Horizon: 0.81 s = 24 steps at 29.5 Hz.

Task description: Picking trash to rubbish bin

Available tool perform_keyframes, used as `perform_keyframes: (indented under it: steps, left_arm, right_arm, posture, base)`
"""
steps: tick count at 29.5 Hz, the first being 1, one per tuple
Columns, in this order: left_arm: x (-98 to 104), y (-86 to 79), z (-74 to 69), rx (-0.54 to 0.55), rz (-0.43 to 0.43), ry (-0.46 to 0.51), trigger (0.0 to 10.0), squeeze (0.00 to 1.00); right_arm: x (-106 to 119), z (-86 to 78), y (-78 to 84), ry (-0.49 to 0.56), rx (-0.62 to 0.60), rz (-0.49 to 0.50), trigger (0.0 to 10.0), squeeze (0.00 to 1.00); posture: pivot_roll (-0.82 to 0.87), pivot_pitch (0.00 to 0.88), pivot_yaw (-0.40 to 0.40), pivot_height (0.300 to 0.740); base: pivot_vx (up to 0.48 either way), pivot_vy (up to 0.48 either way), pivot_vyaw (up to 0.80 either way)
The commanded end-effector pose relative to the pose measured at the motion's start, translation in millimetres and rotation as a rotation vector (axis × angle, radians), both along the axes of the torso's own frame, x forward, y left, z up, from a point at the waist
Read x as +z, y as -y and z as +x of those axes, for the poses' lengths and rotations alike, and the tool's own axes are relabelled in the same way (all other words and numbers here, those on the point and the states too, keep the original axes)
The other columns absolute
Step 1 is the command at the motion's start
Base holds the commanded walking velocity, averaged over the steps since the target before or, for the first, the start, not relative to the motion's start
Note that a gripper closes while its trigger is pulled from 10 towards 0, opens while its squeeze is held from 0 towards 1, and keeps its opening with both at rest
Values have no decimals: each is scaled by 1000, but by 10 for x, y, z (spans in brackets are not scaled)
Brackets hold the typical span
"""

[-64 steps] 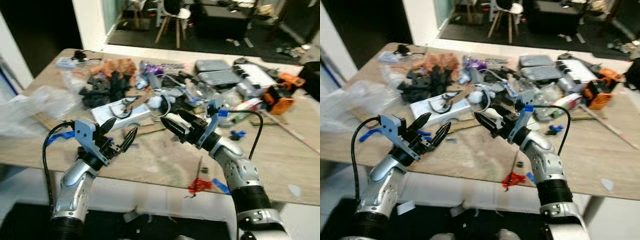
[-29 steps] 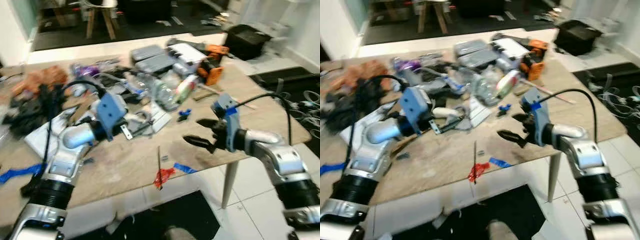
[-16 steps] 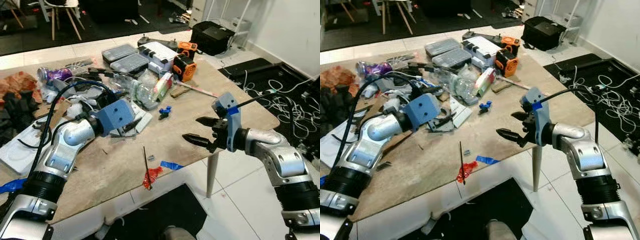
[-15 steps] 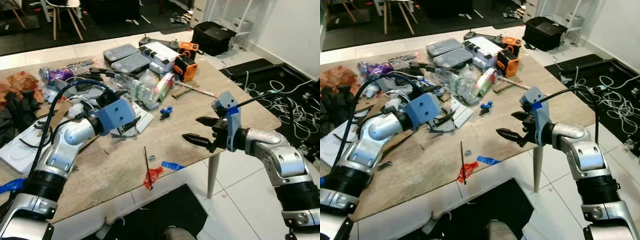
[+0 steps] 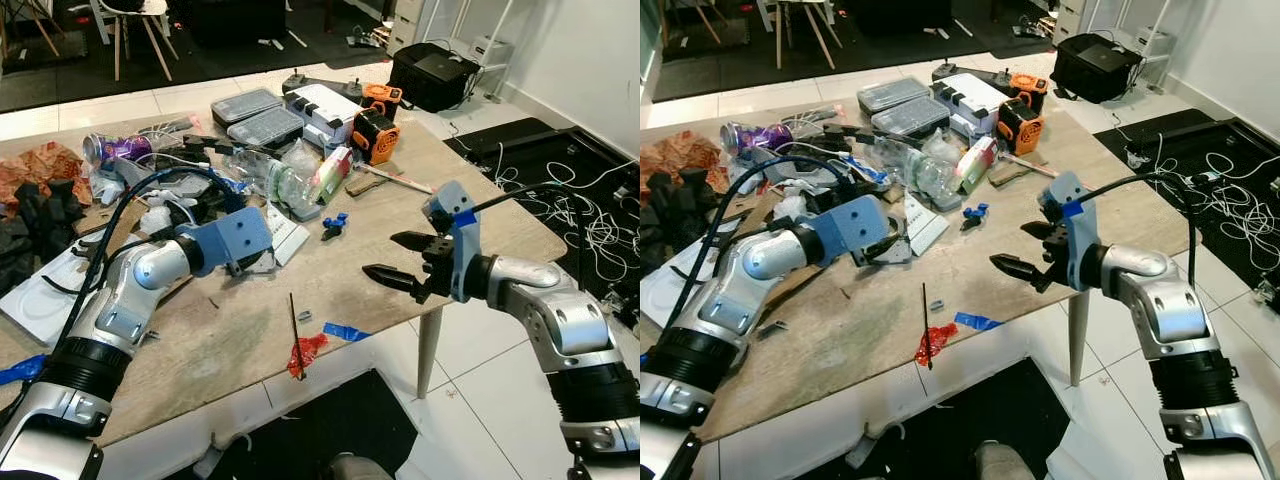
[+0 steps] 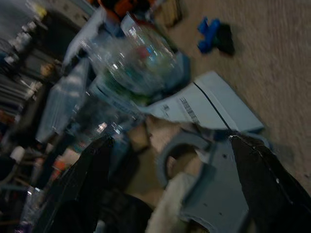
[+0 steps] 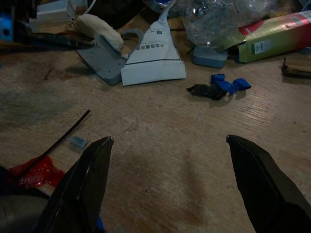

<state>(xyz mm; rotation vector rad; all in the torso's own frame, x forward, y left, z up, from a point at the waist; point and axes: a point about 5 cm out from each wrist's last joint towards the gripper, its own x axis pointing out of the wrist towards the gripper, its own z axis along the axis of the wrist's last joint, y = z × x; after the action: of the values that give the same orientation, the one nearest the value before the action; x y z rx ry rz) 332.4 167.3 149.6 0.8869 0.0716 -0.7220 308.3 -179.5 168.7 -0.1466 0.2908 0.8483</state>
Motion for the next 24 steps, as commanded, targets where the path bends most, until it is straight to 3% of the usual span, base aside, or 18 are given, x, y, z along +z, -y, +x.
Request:
perform_keyframes:
  steps: [1, 9, 14, 24]
  left_arm:
    - [-39, -36, 2, 10, 15, -49, 10000, 0]
    - [-86, -148, 48, 74, 91, -137, 10000, 0]
    - [-167, -210, 1, 97, 132, -228, 10000, 0]
    - [-273, -204, -59, 99, 63, -322, 10000, 0]
  right_arm:
    - [56, 4, -16, 11, -1, 12, 10000, 0]
    - [68, 9, -14, 14, -19, 21, 10000, 0]
    - [82, 12, -29, 19, -27, 31, 10000, 0]
    - [98, 17, -20, 21, -44, 42, 10000, 0]
  posture:
    - [-23, 0, -11, 740]
    - [-20, 0, -3, 740]
    - [-20, 0, 1, 740]
    - [-21, 0, 3, 740]
  base:
    - [0, 0, 0]
    - [0, 0, 0]
    - [0, 0, 0]
    - [0, 0, 0]
